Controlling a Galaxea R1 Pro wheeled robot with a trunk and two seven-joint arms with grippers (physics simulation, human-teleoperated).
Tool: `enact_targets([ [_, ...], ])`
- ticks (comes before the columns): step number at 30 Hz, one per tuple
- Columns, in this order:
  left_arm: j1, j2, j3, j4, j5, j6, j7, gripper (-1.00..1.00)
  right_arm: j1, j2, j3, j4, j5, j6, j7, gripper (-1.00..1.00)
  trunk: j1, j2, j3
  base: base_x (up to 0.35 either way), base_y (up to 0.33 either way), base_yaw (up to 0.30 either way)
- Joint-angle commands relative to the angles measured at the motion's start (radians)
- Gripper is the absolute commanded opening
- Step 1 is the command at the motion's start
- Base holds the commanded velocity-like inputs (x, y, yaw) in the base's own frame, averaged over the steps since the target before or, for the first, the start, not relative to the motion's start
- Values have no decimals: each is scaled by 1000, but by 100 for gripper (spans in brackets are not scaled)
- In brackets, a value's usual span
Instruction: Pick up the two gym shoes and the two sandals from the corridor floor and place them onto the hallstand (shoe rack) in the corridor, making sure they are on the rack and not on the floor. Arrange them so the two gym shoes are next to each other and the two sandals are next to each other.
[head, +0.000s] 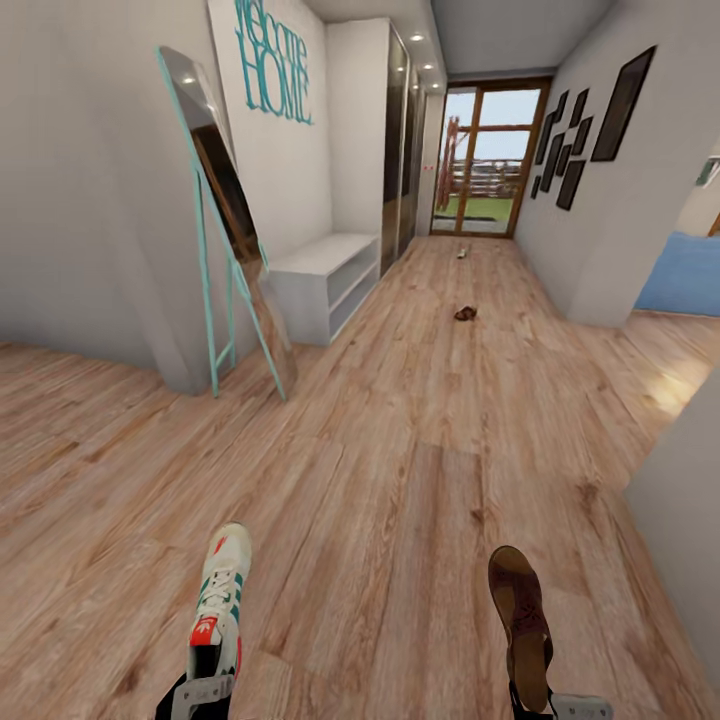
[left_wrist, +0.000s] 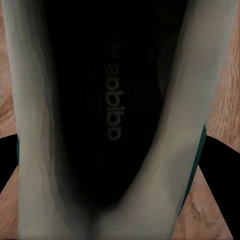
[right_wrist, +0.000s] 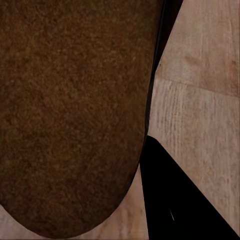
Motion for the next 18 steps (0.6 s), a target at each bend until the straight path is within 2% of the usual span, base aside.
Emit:
enact_targets([
  [1,-1,-1,3,1,2,-3,-7,-100,0,0,-5,0,3,-3,2,-100,0,0,0,-7,-15,257],
  [18,-1,-1,4,1,0,-3,-7,-100,0,0,-5,1,3,-2,3,-100,0,0,14,-1,-1,256],
])
